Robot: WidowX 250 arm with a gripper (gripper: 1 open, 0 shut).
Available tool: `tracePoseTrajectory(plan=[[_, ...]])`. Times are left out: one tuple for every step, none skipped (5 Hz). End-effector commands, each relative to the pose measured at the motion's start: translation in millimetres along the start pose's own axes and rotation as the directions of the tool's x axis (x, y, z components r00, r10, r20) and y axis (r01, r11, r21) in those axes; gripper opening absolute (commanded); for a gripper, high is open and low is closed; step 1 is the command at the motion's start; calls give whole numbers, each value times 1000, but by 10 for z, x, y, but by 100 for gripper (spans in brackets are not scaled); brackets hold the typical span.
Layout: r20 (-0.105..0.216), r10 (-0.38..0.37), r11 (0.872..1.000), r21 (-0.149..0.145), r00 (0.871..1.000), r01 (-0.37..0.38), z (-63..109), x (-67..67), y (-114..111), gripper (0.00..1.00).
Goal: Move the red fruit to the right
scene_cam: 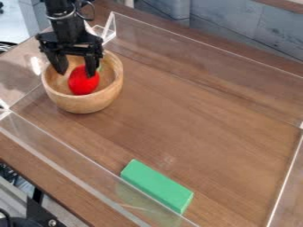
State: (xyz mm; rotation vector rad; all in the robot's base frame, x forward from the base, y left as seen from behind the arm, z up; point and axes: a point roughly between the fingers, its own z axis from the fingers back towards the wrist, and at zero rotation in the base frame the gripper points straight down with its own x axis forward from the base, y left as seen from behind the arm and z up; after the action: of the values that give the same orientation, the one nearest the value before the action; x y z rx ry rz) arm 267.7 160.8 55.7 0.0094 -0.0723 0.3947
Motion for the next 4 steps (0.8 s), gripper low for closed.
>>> tracePoseTrajectory(plan=[[52, -68, 998, 5, 996, 67, 217, 67, -15, 100], [58, -129, 992, 0, 990, 130, 314, 43, -36, 100], [64, -98, 995, 2, 993, 98, 406, -10, -109, 100], [64, -66, 998, 8, 996, 65, 455, -67, -191, 100]])
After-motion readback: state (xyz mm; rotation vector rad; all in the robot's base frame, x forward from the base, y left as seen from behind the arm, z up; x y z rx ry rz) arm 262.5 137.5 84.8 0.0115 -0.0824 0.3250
